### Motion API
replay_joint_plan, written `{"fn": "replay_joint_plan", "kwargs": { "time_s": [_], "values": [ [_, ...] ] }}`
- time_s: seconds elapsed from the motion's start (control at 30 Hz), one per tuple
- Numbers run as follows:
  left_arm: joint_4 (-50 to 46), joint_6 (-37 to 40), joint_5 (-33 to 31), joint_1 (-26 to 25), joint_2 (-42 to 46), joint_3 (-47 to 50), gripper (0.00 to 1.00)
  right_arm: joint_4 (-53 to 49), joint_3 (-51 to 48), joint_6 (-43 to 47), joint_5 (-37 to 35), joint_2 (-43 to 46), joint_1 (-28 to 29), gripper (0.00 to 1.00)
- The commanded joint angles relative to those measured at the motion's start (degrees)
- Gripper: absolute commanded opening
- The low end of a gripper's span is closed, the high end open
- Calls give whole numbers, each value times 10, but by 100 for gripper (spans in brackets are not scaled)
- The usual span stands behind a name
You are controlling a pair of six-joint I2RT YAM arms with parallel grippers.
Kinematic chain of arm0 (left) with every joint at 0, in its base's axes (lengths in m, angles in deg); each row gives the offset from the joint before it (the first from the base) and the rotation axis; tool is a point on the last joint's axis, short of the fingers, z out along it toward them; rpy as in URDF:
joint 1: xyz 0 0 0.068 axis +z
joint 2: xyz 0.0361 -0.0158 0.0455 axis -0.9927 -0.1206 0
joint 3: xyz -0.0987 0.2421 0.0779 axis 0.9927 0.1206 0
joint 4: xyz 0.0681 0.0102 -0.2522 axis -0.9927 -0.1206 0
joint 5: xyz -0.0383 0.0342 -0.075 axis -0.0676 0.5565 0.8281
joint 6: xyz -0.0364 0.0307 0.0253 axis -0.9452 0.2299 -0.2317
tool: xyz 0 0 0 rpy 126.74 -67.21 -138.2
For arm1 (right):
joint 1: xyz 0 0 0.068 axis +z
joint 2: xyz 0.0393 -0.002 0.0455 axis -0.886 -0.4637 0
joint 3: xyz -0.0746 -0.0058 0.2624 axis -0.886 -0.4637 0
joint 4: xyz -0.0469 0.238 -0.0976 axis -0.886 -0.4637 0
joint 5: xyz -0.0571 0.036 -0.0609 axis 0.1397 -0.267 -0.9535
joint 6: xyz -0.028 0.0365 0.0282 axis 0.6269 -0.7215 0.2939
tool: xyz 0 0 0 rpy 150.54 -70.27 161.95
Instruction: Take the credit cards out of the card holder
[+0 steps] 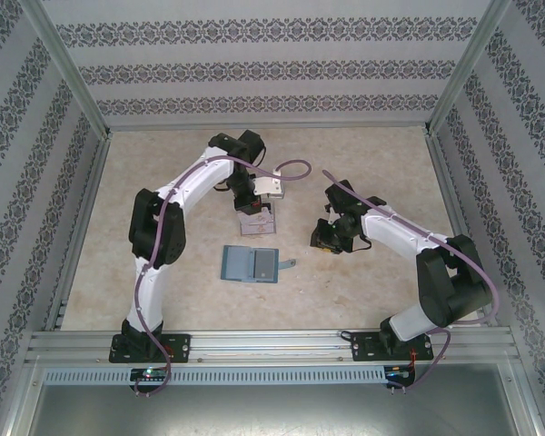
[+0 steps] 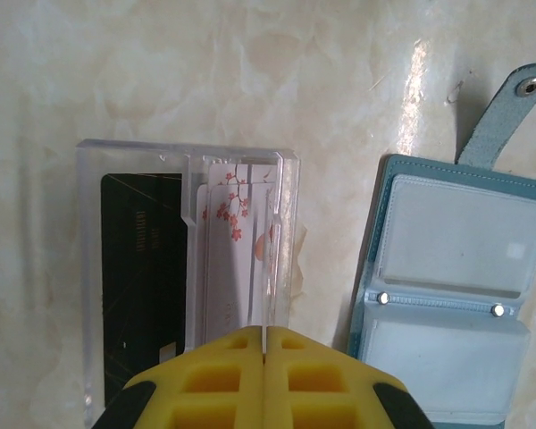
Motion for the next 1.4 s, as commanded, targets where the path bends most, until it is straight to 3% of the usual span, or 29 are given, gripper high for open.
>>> {"fn": "replay_joint_plan", "kwargs": {
  "time_s": [0.0, 0.47, 0.93, 1.37],
  "values": [
    [-37, 21, -7, 1, -18, -18, 0, -6, -9, 4, -3, 7, -4, 27],
    [-58, 21, -28, -20, -56, -61, 0, -4, -16, 4, -4, 7, -5, 27],
    [-52, 59, -83, -26, -11, -90, 0, -2, -14, 1, -3, 8, -5, 27],
    [-56, 82, -69, -27, -34, -114, 0, -5, -16, -5, -7, 14, -5, 27]
  ]
}}
